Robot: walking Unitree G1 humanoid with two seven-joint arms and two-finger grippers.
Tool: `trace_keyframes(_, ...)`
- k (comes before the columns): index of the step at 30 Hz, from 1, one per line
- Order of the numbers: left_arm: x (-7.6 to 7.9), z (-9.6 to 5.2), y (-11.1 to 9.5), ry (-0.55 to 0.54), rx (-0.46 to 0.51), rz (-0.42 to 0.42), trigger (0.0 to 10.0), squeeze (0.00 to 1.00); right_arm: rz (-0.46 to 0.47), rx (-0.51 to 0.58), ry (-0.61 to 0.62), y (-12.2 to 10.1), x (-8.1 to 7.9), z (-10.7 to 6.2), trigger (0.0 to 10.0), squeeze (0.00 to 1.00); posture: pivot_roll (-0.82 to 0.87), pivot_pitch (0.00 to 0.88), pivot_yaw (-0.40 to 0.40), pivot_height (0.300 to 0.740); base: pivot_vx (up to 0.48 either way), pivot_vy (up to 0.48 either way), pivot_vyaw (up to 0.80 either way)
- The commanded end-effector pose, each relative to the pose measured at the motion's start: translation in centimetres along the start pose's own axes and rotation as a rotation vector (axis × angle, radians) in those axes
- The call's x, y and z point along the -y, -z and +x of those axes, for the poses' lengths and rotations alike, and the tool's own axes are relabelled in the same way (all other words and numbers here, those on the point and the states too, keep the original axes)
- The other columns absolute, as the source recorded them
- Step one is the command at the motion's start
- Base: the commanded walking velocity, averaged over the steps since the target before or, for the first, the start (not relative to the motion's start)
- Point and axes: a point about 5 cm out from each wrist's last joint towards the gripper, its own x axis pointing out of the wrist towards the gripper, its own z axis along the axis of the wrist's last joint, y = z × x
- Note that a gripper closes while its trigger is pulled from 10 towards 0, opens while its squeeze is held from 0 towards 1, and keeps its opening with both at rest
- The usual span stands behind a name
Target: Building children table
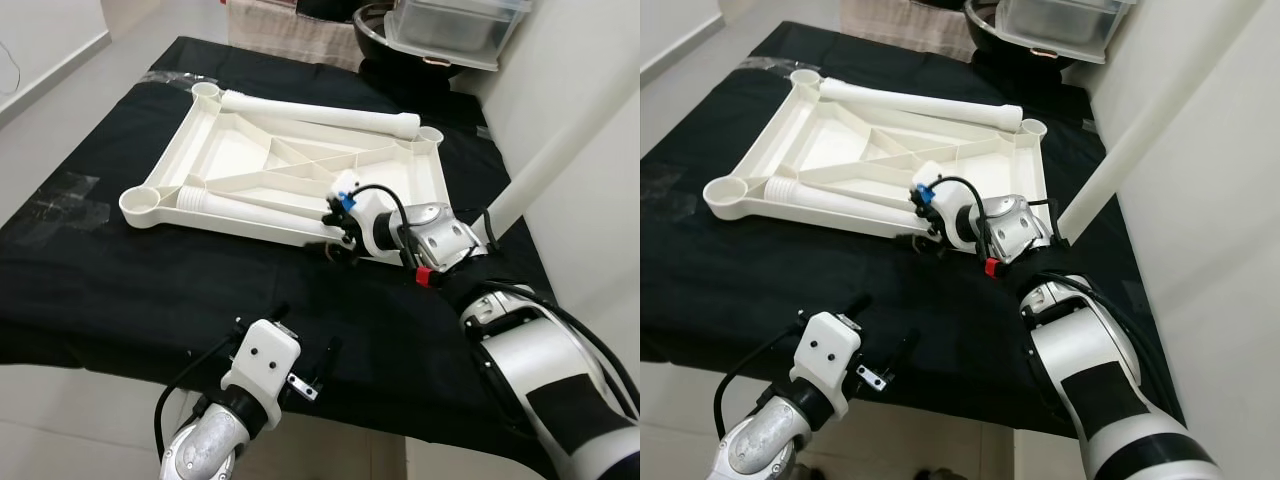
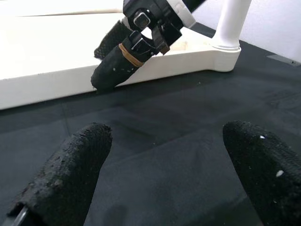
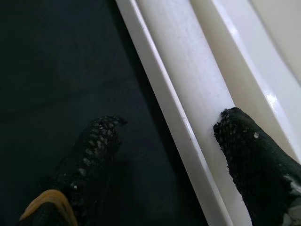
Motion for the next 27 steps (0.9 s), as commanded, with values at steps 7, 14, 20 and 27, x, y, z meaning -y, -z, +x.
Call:
trace_keyframes(7,0.51,-0.07,-0.29,0.002,-0.001,-0.009,10.0,0.00,-0.072,-0.096,-0.039,0.65,-0.34,0.50,10.0,0.00,0.05,0.171,-0.205,0.740,0.000,0.000,0.00)
trace_keyframes(14,0.60,-0.12,-0.34,0.001,-0.004,-0.011,10.0,0.00,-0.102,-0.104,-0.074,0.12,-0.28,0.37,10.0,0.00,0.05,0.173,-0.207,0.740,0.000,0.000,0.00)
trace_keyframes(20,0.58,-0.17,-0.38,0.001,-0.005,-0.014,10.0,0.00,-0.161,-0.141,-0.161,0.27,-0.39,-0.01,10.0,0.00,0.05,0.172,-0.207,0.740,0.000,0.000,0.00)
trace_keyframes(27,0.67,-0.30,-0.43,0.005,-0.006,-0.017,10.0,0.00,-0.208,-0.175,-0.122,-0.10,-0.46,0.46,10.0,0.00,0.05,0.174,-0.208,0.740,0.000,0.000,0.00)
